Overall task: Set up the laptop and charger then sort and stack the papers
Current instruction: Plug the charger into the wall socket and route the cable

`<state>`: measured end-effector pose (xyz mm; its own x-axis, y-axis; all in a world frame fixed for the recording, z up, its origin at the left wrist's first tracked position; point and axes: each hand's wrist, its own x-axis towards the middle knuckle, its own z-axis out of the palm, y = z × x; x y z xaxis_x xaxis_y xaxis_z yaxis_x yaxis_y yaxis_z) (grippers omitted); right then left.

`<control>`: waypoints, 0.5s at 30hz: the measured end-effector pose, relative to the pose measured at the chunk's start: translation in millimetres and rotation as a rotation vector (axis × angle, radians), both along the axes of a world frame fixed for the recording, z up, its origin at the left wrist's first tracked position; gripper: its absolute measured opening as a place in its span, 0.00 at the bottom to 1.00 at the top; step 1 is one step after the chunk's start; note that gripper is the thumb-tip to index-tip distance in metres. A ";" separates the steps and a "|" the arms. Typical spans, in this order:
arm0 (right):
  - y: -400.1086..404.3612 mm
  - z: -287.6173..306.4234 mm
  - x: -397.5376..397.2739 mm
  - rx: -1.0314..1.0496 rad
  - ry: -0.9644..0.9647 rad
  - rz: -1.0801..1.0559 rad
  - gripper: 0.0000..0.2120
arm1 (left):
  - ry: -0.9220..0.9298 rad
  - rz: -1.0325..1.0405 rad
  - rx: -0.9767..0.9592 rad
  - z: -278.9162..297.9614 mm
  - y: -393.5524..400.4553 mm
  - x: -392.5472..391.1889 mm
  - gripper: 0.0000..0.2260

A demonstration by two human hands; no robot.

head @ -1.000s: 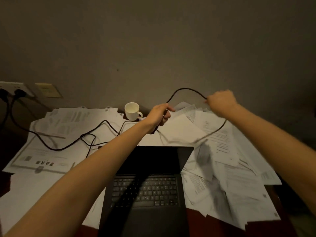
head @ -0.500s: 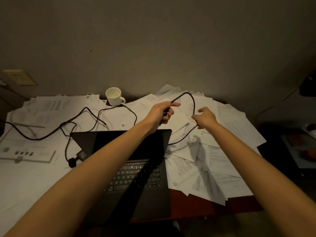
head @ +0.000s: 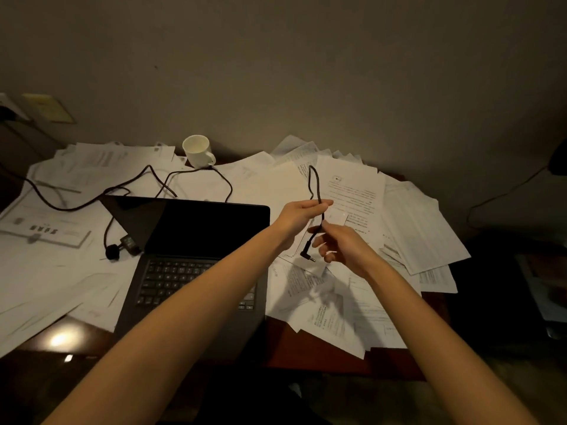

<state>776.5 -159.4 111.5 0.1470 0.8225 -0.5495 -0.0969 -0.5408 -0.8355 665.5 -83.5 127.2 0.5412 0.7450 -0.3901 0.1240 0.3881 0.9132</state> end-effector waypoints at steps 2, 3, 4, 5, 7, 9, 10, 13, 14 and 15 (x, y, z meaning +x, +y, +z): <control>-7.5 -11.6 -2.3 -0.018 -0.080 0.086 0.13 | 0.031 0.034 -0.026 -7.6 -7.2 -0.6 0.14; -10.1 -18.5 -5.8 -0.030 -0.125 0.117 0.11 | 0.042 0.042 -0.030 -11.9 -11.6 -0.7 0.14; -12.1 -25.2 -10.4 -0.042 -0.152 0.135 0.09 | 0.054 0.043 -0.025 -16.7 -16.4 -0.8 0.14; -13.8 -32.2 -14.8 -0.051 -0.158 0.143 0.08 | 0.072 0.040 -0.015 -22.9 -21.1 -1.4 0.14; -16.3 -45.6 -21.2 -0.075 -0.151 0.134 0.06 | 0.121 0.059 0.006 -37.6 -29.4 -5.5 0.14; -17.0 -60.1 -23.7 -0.109 -0.154 0.088 0.06 | 0.199 0.097 0.023 -55.9 -36.6 -15.4 0.16; -17.0 -67.1 -24.6 -0.130 -0.168 0.054 0.06 | 0.242 0.111 0.034 -65.8 -39.9 -21.8 0.15; -17.5 -83.5 -30.2 -0.165 -0.170 -0.075 0.07 | 0.353 0.115 0.061 -95.9 -49.8 -41.8 0.14; -17.9 -87.2 -33.7 -0.165 -0.129 -0.127 0.05 | 0.375 0.112 0.045 -104.4 -53.8 -47.3 0.14; -18.6 -90.2 -37.6 -0.167 -0.067 -0.181 0.04 | 0.385 0.105 0.002 -110.4 -58.3 -52.7 0.14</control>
